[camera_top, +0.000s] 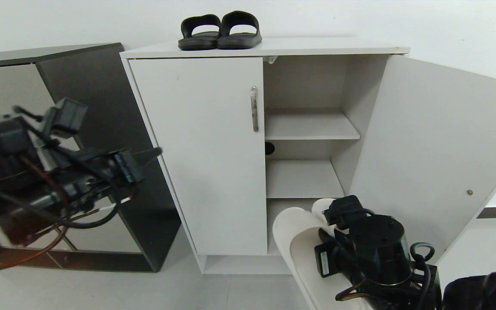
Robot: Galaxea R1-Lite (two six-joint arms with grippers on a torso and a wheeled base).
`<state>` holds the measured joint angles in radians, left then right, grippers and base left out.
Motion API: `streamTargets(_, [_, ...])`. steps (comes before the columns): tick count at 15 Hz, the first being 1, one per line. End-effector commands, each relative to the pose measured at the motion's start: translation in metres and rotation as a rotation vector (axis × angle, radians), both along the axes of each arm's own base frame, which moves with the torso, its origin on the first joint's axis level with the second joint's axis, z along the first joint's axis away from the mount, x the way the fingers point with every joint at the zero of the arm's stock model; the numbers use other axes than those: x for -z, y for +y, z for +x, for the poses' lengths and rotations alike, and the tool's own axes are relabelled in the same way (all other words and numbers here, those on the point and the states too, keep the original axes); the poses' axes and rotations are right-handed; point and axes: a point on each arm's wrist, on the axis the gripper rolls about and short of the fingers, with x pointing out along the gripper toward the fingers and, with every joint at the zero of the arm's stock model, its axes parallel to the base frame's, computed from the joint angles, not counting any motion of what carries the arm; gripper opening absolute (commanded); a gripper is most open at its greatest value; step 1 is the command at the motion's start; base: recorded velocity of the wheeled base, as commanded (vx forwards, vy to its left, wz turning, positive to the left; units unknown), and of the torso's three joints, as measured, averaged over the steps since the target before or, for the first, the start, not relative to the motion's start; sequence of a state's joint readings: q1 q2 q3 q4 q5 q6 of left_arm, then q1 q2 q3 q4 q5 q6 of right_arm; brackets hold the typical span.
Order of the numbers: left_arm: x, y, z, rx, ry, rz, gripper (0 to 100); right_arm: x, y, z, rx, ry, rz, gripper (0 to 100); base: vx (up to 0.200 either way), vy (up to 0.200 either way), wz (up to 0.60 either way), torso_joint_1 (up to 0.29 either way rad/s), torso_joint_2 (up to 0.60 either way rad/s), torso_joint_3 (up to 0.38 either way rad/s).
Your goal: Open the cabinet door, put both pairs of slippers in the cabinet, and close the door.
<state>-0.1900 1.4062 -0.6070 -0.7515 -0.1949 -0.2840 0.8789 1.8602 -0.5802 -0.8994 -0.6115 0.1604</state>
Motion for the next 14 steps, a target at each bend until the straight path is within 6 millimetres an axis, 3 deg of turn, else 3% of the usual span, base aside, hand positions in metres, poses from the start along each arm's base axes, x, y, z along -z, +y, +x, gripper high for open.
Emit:
streamTargets(1, [0.014, 0.041, -0.069, -0.201, 0.008, 0.007, 0, 0.008, -0.007, 0.011, 0.065, 0.009, -0.023, 0, 0.0, 0.0, 0.0, 0.0, 0.0, 0.0])
streamTargets(3, [0.015, 0.054, -0.128, -0.329, -0.032, 0.027, 0, 0.009, -0.019, 0.018, 0.166, -0.003, -0.046, 0, 0.0, 0.0, 0.0, 0.0, 0.0, 0.0])
streamTargets(5, [0.021, 0.053, -0.189, -0.49, -0.061, 0.04, 0, 0.004, -0.027, 0.024, 0.207, -0.015, -0.032, 0, 0.0, 0.0, 0.0, 0.0, 0.0, 0.0])
streamTargets(7, [0.046, 0.04, -0.243, -0.512, -0.067, 0.076, 0, -0.005, -0.032, 0.034, 0.24, -0.037, 0.005, 0, 0.0, 0.0, 0.0, 0.0, 0.0, 0.0])
streamTargets(8, [0.06, 0.036, -0.258, -0.512, -0.038, 0.142, 0, -0.005, -0.032, 0.035, 0.24, -0.039, 0.007, 0, 0.0, 0.0, 0.0, 0.0, 0.0, 0.0])
streamTargets(10, [0.086, 0.033, -0.268, -0.499, 0.008, 0.217, 0, -0.003, -0.033, 0.034, 0.241, -0.032, 0.001, 0, 0.0, 0.0, 0.0, 0.0, 0.0, 0.0])
streamTargets(11, [0.093, 0.034, -0.263, -0.498, 0.021, 0.215, 0, -0.002, -0.033, 0.033, 0.235, -0.027, 0.005, 0, 0.0, 0.0, 0.0, 0.0, 0.0, 0.0])
streamTargets(13, [0.127, 0.038, -0.247, -0.473, 0.054, 0.237, 0, 0.0, -0.032, 0.032, 0.216, -0.016, 0.005, 0, 0.0, 0.0, 0.0, 0.0, 0.0, 0.0])
streamTargets(14, [0.132, 0.039, -0.243, -0.435, 0.015, 0.233, 0, 0.002, -0.031, 0.03, 0.205, -0.009, -0.001, 0, 0.0, 0.0, 0.0, 0.0, 0.0, 0.0])
